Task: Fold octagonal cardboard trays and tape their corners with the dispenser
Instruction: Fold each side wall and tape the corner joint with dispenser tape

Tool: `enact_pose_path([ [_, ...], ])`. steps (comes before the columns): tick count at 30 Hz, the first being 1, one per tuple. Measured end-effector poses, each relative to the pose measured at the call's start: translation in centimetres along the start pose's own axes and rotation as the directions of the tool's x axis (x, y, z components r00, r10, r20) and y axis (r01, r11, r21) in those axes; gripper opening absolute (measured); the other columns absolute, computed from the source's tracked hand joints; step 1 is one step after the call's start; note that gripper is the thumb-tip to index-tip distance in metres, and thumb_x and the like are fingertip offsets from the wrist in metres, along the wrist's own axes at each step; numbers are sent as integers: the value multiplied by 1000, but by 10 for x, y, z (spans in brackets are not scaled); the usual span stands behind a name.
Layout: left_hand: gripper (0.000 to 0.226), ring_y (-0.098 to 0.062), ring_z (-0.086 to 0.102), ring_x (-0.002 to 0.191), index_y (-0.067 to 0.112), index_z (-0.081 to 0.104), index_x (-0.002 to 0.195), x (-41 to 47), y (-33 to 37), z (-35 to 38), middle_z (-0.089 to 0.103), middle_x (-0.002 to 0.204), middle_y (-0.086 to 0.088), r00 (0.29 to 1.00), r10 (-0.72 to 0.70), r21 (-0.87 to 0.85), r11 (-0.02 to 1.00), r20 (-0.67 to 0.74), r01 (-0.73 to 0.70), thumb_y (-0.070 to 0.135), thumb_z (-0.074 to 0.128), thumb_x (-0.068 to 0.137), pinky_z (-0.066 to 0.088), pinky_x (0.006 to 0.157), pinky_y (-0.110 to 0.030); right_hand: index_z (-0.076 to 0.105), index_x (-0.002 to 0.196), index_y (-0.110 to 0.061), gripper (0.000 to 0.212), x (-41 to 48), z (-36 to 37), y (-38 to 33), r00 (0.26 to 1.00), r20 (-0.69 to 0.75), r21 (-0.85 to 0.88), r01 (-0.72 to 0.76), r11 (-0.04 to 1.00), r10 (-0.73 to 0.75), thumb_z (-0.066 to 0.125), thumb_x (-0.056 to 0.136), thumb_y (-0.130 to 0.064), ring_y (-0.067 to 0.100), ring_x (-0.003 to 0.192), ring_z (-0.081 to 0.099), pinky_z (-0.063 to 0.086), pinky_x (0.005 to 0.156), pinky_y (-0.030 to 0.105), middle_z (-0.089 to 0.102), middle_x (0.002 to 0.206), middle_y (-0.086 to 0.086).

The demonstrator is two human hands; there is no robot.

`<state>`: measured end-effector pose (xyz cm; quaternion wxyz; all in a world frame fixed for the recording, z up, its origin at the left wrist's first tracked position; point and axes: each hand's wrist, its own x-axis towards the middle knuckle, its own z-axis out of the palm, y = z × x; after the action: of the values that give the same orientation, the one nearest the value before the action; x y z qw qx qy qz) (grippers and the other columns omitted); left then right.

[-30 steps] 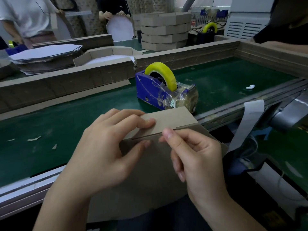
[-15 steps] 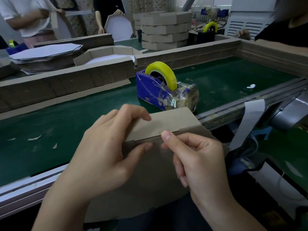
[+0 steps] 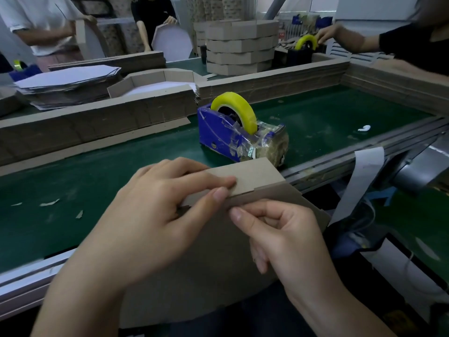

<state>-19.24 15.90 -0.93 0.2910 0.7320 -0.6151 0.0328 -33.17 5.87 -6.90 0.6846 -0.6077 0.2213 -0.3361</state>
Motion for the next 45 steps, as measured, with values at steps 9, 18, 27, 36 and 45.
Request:
enact_pose_path([
  [9, 34, -21, 68, 86, 24, 73, 83, 6, 7, 17, 70, 99, 9, 984, 74, 126, 991, -162, -53, 51, 51, 84, 55, 55, -43, 75, 69, -18, 14, 2, -4, 1, 999, 36, -92, 2, 996, 2, 76, 81, -25, 11, 28, 37, 30, 38, 21, 47, 34, -4],
  [18, 41, -23, 67, 94, 17, 72, 102, -5, 1, 16, 69, 108, 3, 986, 118, 320, 945, -122, -73, 48, 47, 88, 55, 59, -35, 71, 62, -19, 35, 6, -18, -10, 992, 40, -361, 124, 924, -118, 64, 83, -46, 9, 30, 40, 35, 43, 23, 43, 32, -3],
  [27, 66, -28, 65, 97, 17, 59, 133, -11, 6, 14, 64, 117, -2, 992, 129, 538, 835, 11, -115, 57, 42, 83, 55, 78, -41, 67, 116, -24, 44, 38, -45, -10, 985, 71, -567, 170, 806, -158, 34, 100, -50, -7, 107, 53, 36, 87, 5, 60, 110, -19],
  [36, 56, -20, 65, 82, 36, 60, 130, -2, 33, 3, 64, 99, 6, 990, 139, 420, 900, -27, -115, 62, 38, 85, 37, 49, -24, 72, 95, -32, 36, 47, -70, -42, 956, 280, -588, 101, 802, 85, 38, 99, -41, 0, 95, 64, 44, 87, 22, 72, 97, -14],
  [45, 63, -12, 59, 103, 40, 39, 143, -33, -9, 2, 57, 118, 9, 976, 7, -31, 999, -218, -14, 55, 53, 84, 46, 79, -26, 71, 84, -31, 18, 61, -79, -67, 945, 322, -570, 237, 786, -52, 59, 78, -42, 4, 79, 63, 43, 68, 13, 69, 85, -8],
])
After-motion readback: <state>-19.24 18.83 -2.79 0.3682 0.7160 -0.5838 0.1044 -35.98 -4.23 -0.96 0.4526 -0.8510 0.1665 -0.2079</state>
